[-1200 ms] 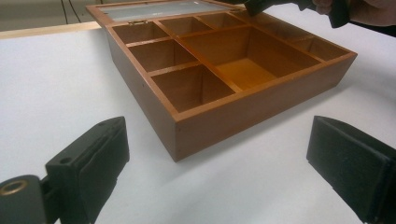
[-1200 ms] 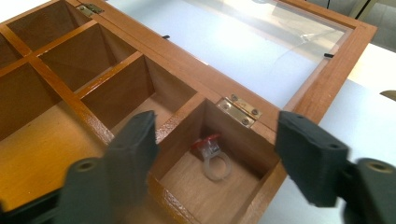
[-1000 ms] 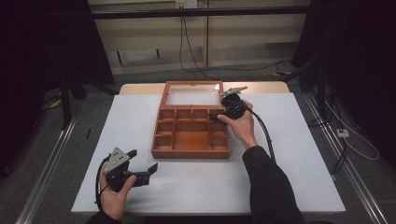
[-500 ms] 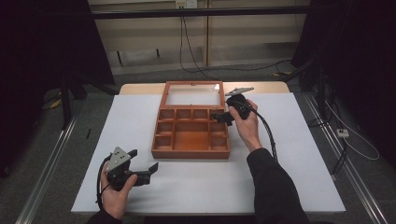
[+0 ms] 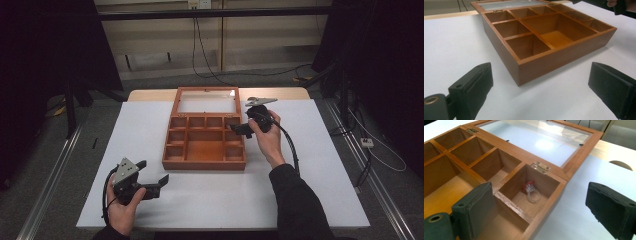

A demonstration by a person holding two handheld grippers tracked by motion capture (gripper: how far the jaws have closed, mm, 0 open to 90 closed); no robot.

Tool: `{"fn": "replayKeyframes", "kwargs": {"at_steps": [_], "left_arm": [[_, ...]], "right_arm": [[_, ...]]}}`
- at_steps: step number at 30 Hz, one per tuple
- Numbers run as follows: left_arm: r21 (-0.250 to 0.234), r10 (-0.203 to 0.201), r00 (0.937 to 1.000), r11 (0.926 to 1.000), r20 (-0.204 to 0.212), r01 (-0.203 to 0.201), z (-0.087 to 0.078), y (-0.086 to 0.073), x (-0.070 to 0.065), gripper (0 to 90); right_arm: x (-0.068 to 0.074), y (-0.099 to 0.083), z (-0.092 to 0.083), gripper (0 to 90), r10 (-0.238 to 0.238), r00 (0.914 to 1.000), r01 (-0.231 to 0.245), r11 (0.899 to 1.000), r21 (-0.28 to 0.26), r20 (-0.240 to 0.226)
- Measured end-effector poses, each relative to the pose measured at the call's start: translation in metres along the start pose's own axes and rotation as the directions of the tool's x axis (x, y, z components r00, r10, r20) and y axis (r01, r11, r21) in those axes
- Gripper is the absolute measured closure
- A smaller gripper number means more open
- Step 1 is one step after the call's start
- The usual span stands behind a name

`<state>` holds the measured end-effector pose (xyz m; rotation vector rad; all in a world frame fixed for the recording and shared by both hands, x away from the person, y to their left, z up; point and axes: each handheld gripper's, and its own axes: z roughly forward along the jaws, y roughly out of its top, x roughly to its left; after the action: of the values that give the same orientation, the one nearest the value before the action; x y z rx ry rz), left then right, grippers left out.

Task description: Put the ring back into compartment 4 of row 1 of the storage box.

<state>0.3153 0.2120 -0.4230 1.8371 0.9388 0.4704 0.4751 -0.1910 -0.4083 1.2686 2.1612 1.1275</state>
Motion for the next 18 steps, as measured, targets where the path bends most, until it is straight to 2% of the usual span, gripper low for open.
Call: {"fn": "replayKeyframes", "kwargs": {"at_steps": [11,14,18], "left_arm": [[-0.003,-0.002,1.0000,1.0000,-0.001,0.002,0.000,0.000,0.000,5.8],[0.002,0.002,1.0000,1.0000,-0.001,-0.002,0.000,0.000,0.000,5.8],[0.004,0.008,1.0000,1.0000,-0.003,-0.008,0.000,0.001,-0.001,5.8]], "right_arm": [[0.002,-0.009,-0.021,6.5,-0.009,0.9994,0.011,0.999,-0.044,0.032],[0.004,-0.012,-0.025,6.4,-0.009,0.9983,0.012,0.999,-0.050,0.057],[0.006,-0.014,-0.029,6.3,-0.007,0.9984,0.010,0.999,-0.051,0.056]]}}
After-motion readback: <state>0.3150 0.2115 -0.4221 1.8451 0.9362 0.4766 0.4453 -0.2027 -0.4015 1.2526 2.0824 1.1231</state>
